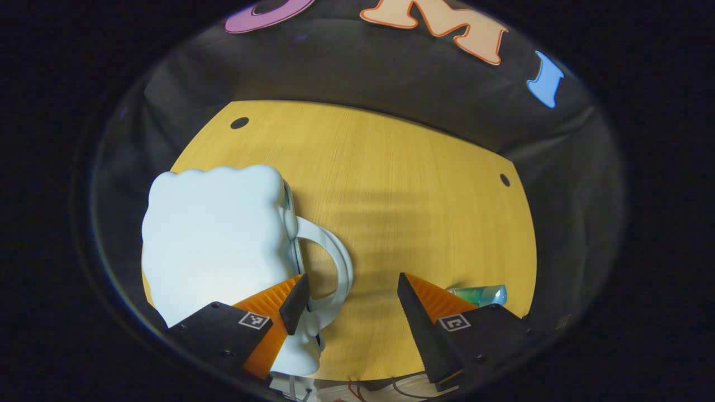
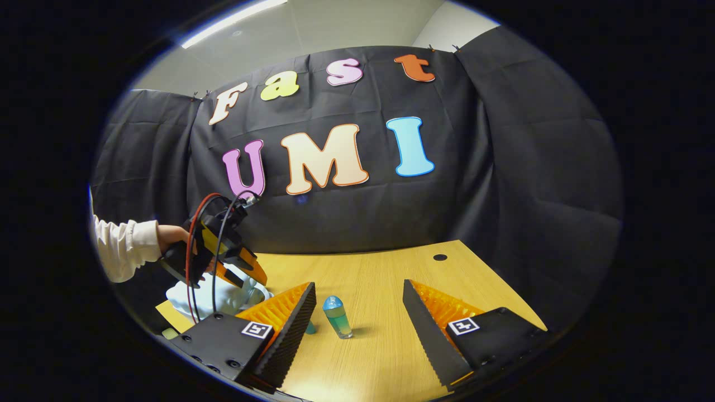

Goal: First open the suitcase, pack the skin care products into it, and then close the suitcase.

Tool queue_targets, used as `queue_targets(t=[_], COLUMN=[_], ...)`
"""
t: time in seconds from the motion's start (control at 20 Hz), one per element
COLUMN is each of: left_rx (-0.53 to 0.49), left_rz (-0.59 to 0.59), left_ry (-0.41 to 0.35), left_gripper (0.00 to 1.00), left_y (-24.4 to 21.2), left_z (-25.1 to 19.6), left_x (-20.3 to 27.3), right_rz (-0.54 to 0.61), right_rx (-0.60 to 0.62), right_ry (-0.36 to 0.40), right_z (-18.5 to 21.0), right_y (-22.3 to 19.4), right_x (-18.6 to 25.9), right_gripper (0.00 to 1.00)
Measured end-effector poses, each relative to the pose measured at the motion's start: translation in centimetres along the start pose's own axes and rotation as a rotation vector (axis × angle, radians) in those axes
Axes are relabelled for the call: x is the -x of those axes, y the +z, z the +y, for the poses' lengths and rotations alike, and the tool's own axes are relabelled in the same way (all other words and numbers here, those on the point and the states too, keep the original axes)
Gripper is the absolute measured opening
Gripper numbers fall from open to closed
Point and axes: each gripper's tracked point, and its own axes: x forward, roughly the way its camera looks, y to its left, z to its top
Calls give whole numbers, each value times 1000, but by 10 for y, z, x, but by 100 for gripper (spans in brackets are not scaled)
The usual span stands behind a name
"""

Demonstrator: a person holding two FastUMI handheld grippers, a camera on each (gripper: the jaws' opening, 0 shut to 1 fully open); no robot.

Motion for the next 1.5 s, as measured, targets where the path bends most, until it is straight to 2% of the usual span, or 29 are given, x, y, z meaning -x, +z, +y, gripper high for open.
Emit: queue_targets(t=[0.15, 0.25, 0.3, 0.35, 0.65, 0.7, 0.75, 0.8, 0.85, 1.0, 1.05, 1.1, 1.3, 1.5], left_rx=[32, 44, 43, 41, 39, 28, 25, 28, 26, 35, 36, 32, 12, -7], left_rz=[69, 98, 112, 121, 222, 241, 259, 270, 274, 287, 292, 298, 287, 264], left_ry=[23, 53, 72, 82, 165, 189, 206, 207, 206, 183, 185, 186, 153, 132], left_gripper=[89, 83, 74, 71, 64, 53, 52, 36, 39, 29, 23, 11, 4, 0], left_y=[-4, -5, -5, -5, -20, -25, -27, -30, -30, -31, -31, -31, -27, -21], left_z=[3, 9, 12, 12, 24, 28, 32, 30, 30, 22, 20, 19, 15, 14], left_x=[-21, -32, -36, -40, -66, -70, -75, -76, -79, -85, -86, -88, -83, -65], right_rz=[4, 7, 8, 9, 10, 6, 6, 6, 4, 7, 7, 7, 2, 4], right_rx=[5, 5, 3, -1, -3, -1, 0, 1, 2, -6, -7, -6, -1, -3], right_ry=[-9, -18, -22, -26, -52, -58, -62, -65, -69, -74, -76, -77, -79, -69], right_z=[-5, -9, -11, -14, -24, -25, -27, -28, -30, -35, -36, -36, -38, -34], right_y=[-3, -5, -4, -6, -8, -7, -9, -9, -10, -11, -12, -12, -11, -12], right_x=[1, 2, 3, 3, 6, 6, 7, 7, 8, 6, 7, 7, 8, 6], right_gripper=[98, 98, 98, 98, 98, 98, 98, 98, 98, 98, 98, 98, 98, 98])
